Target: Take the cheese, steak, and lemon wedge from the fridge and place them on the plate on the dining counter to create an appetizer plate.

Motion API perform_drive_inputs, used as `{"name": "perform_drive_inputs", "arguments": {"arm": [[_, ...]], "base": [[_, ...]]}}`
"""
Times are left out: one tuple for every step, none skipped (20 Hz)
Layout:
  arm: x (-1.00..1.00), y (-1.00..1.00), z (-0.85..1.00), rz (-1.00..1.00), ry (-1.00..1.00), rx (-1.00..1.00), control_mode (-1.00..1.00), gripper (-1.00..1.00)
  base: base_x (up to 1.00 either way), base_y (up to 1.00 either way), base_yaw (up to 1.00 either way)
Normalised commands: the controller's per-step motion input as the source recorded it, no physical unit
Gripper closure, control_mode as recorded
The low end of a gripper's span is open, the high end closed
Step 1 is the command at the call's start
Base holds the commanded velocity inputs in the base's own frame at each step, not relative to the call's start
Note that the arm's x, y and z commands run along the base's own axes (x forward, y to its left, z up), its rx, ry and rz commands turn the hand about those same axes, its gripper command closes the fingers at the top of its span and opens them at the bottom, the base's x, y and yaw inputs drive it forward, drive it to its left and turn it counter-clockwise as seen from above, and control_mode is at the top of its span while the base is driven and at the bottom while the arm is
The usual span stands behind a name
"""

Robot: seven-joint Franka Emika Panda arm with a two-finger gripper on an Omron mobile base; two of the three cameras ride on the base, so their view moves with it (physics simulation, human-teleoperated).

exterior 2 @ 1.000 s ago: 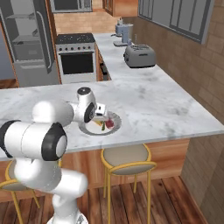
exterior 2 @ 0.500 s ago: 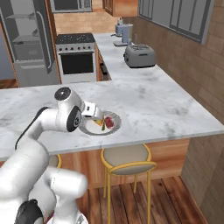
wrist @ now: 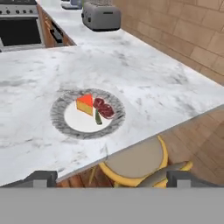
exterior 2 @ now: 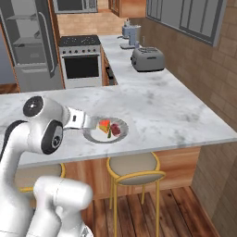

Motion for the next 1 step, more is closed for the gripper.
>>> {"name": "perform_drive_inputs", "arguments": {"arm": [[-0.80, 0.29, 0.93, -0.03, 0.00, -0.03, -1.00, -1.00]], "base": [[0.00, 0.00, 0.00]]}}
